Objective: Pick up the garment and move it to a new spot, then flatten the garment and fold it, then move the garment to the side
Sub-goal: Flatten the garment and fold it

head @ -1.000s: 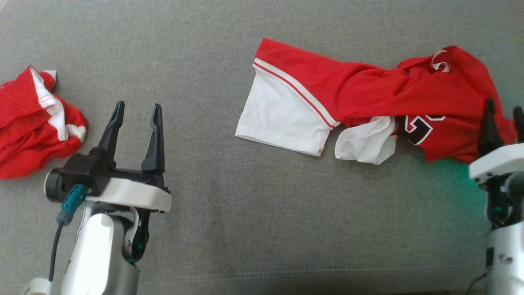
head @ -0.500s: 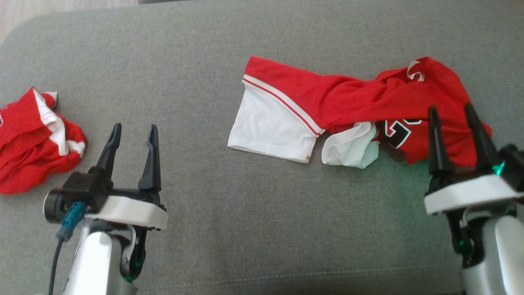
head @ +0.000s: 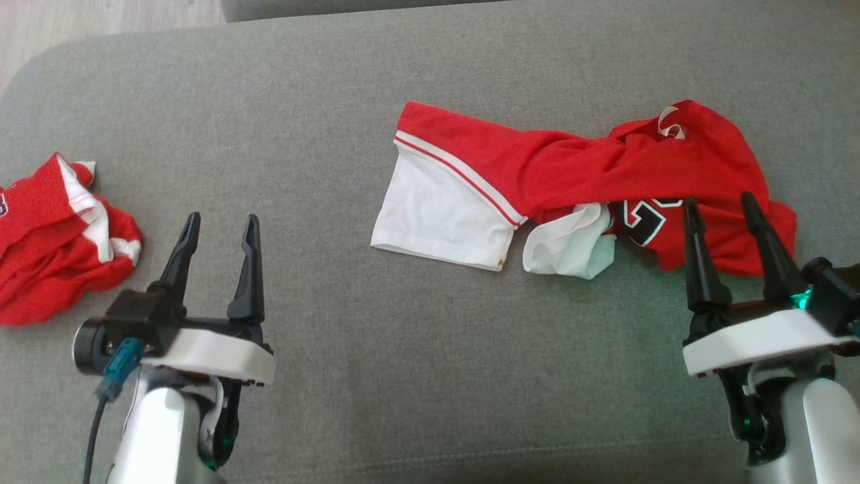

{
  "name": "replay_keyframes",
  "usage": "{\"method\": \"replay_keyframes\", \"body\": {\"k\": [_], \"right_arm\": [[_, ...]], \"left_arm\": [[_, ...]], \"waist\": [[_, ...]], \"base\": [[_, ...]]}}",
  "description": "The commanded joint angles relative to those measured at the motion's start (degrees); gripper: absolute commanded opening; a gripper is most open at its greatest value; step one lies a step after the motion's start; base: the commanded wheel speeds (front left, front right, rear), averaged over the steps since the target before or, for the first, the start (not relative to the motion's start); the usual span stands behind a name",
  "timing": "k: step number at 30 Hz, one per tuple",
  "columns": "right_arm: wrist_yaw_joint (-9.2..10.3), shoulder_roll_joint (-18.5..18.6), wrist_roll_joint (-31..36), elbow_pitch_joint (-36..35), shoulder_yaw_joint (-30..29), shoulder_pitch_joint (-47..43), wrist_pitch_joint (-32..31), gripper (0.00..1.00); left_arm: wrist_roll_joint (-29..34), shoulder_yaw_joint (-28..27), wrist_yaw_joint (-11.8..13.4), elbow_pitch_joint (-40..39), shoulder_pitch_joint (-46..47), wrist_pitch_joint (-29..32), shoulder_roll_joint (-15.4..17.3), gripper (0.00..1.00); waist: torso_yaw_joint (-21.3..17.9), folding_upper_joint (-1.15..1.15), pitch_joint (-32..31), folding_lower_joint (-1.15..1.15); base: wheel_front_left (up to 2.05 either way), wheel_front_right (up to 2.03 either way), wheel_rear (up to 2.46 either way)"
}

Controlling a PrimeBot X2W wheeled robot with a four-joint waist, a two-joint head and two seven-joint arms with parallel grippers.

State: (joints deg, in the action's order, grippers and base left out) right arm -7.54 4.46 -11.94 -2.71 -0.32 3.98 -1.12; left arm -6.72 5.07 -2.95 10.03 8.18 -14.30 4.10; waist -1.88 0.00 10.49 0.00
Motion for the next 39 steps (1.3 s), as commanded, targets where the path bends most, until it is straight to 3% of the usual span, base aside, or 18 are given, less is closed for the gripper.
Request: {"method": "replay_keyframes", "body": {"k": [1,13,21,29,39], "right_arm": [[0.05,0.06,0.01,-2.30,1.23,0.37,-0.33,1.00],[0.05,-0.02,-0.24,-2.04,1.27,0.72,-0.76,1.00],[0.05,-0.03,-0.39,-2.10,2.02,1.99,-0.77,1.00],[0.05,-0.11,-0.49,-2.05,2.44,3.03,-0.52,1.00],[0.05,-0.51,-0.89,-1.09,2.80,3.96,0.04,1.00]], "left_arm": [[0.20,-1.40,0.40,-1.58,0.61,-0.70,1.22,1.00],[-0.02,-0.88,0.71,-1.74,0.88,-0.70,1.40,1.00],[0.44,5.15,-2.00,0.30,5.61,1.89,0.87,1.00],[-1.54,11.73,-3.49,8.86,13.19,8.97,-0.42,1.00],[-4.66,13.51,-3.48,23.56,20.36,15.41,-0.91,1.00]], "waist": [[0.05,0.00,0.05,0.00],[0.11,0.00,0.42,0.00],[-0.81,0.00,2.42,0.00],[-2.91,0.00,5.15,0.00],[-5.04,0.00,7.27,0.00]], "base": [[0.00,0.00,0.00],[0.00,0.00,0.00],[0.00,0.00,0.00],[0.00,0.00,0.00],[0.00,0.00,0.00]]}}
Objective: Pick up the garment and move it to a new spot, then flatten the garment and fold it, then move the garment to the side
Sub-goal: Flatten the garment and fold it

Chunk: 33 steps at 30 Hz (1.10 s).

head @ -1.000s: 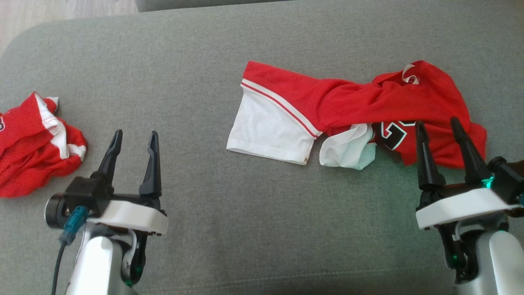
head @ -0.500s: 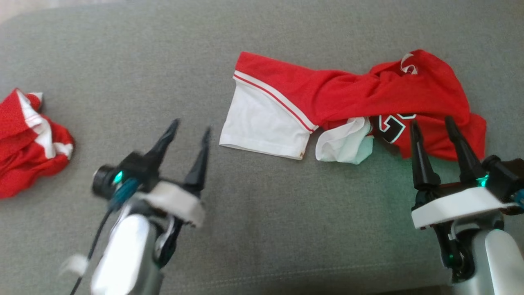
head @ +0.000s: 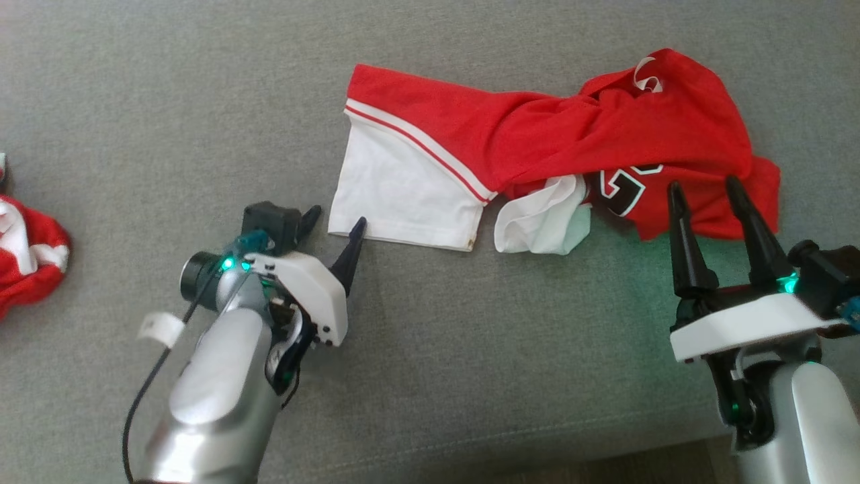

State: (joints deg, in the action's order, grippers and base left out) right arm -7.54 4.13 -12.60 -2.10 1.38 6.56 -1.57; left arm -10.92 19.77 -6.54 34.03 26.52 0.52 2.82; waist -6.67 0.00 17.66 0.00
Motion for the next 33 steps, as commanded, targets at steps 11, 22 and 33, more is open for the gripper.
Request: {"method": "replay_keyframes", "body": {"k": [11,22,33], "right_arm": [[0.05,1.61,-0.89,0.07,-1.59,2.95,-0.79,1.00],[0.05,10.64,-4.73,10.53,-3.50,13.98,-7.83,1.00],[0.05,19.37,-7.08,24.38,0.81,27.01,-17.09,1.00]], "left_arm": [[-1.39,2.12,-0.29,3.89,3.56,2.08,0.54,0.00],[-1.50,2.47,0.86,2.74,4.40,-0.56,1.11,0.00],[-2.28,4.69,0.71,1.31,6.71,-2.57,0.58,0.00]], "waist": [[-0.49,0.00,0.28,0.00],[1.92,0.00,1.63,0.00],[5.80,0.00,4.89,0.00]], "base": [[0.00,0.00,0.00],[0.00,0.00,0.00],[0.00,0.00,0.00]]}}
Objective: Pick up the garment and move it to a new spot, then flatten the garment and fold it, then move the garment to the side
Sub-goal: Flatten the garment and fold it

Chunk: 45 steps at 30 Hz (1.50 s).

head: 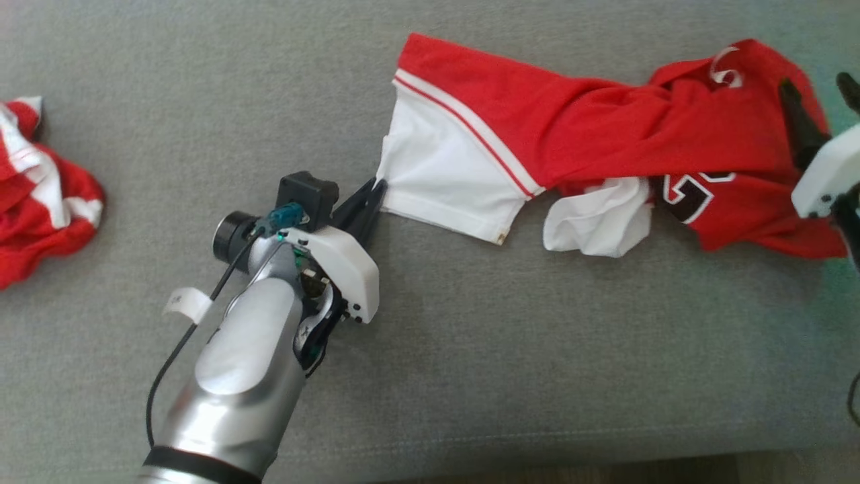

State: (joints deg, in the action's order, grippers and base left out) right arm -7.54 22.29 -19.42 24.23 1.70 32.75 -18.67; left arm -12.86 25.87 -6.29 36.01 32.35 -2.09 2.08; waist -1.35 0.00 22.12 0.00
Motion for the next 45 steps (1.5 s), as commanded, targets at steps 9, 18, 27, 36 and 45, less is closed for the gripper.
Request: {"method": "replay_keyframes", "body": {"k": [9,18,27,36,45], "right_arm": [[0.05,5.42,-1.71,5.66,9.03,7.21,-4.29,1.00],[0.05,7.31,-5.42,8.06,11.73,8.30,-0.82,0.00],[0.05,6.08,-11.56,2.50,5.80,0.05,7.02,0.00],[0.05,0.88,-19.96,-11.62,-1.29,-9.94,7.15,0.00],[0.05,-2.83,-27.14,-26.13,-5.69,-12.32,1.22,0.00]], "left_arm": [[-1.23,0.47,0.54,-0.88,1.99,-1.25,1.04,0.00],[-2.26,0.79,1.73,-0.96,2.27,-4.00,0.98,0.00],[-3.69,-3.26,5.24,-6.84,-1.16,-10.25,4.11,0.00],[-3.99,-7.89,9.81,-23.15,-7.86,-11.59,9.22,0.00],[-3.01,-11.16,12.07,-39.90,-7.47,-8.28,14.16,0.00]], "waist": [[1.67,0.00,1.92,0.00],[1.81,0.00,2.20,0.00],[0.44,0.00,-0.81,0.00],[-1.11,0.00,-4.74,0.00],[-1.41,0.00,-8.73,0.00]], "base": [[0.00,0.00,0.00],[0.00,0.00,0.00],[0.00,0.00,0.00],[0.00,0.00,0.00],[0.00,0.00,0.00]]}}
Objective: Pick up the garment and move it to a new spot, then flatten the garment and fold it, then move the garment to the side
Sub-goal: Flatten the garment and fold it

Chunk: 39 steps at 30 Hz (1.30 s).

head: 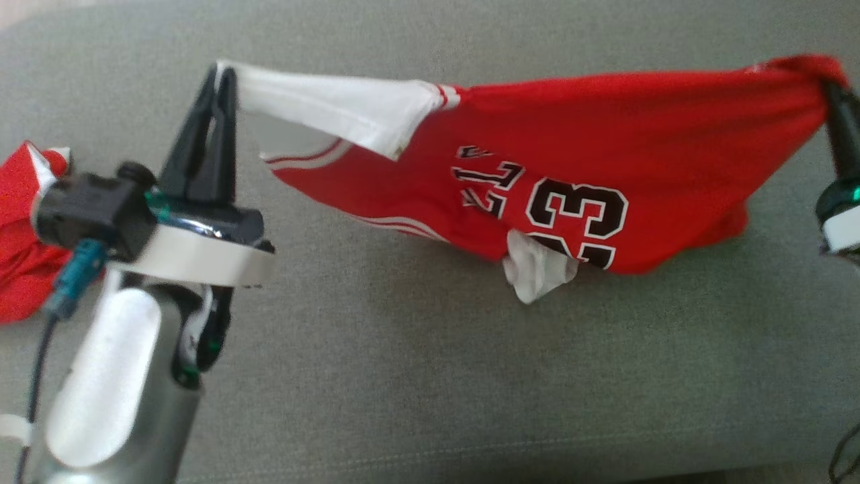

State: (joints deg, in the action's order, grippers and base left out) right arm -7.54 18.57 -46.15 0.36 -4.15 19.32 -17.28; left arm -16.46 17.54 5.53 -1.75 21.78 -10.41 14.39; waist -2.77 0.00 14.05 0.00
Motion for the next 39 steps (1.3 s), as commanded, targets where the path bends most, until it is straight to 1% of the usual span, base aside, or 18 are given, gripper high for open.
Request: {"method": "replay_keyframes", "body": {"k": [1,5,9,15,21,25,30,35,39], "right_arm": [[0.05,0.51,-0.90,-3.47,-0.29,1.72,-0.59,0.00],[0.05,-0.95,-1.92,-7.04,-1.62,5.37,-2.15,0.00],[0.05,-2.38,-0.87,-8.29,-2.95,10.15,-3.26,0.00],[0.05,-4.52,1.05,-6.61,-4.21,16.58,-4.73,0.00],[0.05,-5.90,2.09,-4.54,-4.54,18.86,-5.46,0.00],[0.05,-6.75,2.77,-1.98,-4.72,20.15,-5.37,0.00],[0.05,-7.52,4.14,3.61,-3.03,23.74,-4.34,0.00],[0.05,-8.89,4.94,11.90,0.05,30.87,-0.61,0.00],[0.05,-10.44,5.49,19.64,2.64,38.22,4.54,0.00]], "left_arm": [[0.82,-3.13,0.29,-3.47,4.05,0.52,2.37,0.00],[1.34,-4.55,0.24,-7.24,9.29,2.42,4.04,0.00],[1.26,-5.53,-0.23,-8.32,16.14,4.10,4.76,0.00],[0.73,-5.33,-1.89,-4.91,26.09,5.97,4.82,0.00],[0.10,-4.27,-2.81,-0.64,30.17,6.44,3.82,0.00],[-0.70,-3.45,-3.80,4.14,32.72,6.11,2.86,0.00],[-1.29,-2.85,-5.38,13.73,37.83,3.60,1.63,0.00],[-1.21,-2.88,-6.86,25.76,45.40,-1.33,0.35,0.00],[0.04,-3.50,-6.96,33.41,52.20,-3.84,0.22,0.00]], "waist": [[0.02,0.00,-1.19,0.00],[0.04,0.00,-3.30,0.00],[0.09,0.00,-5.31,0.00],[-0.10,0.00,-7.46,0.00],[-0.19,0.00,-7.91,0.00],[-0.32,0.00,-7.02,0.00],[-0.79,0.00,-4.71,0.00],[-1.30,0.00,-2.48,0.00],[-2.24,0.00,-0.98,0.00]], "base": [[0.00,0.00,0.00],[0.00,0.00,0.00],[0.00,0.00,0.00],[0.00,0.00,0.00],[0.00,0.00,0.00],[0.00,0.00,0.00],[0.00,0.00,0.00],[0.00,0.00,0.00],[0.00,0.00,0.00]]}}
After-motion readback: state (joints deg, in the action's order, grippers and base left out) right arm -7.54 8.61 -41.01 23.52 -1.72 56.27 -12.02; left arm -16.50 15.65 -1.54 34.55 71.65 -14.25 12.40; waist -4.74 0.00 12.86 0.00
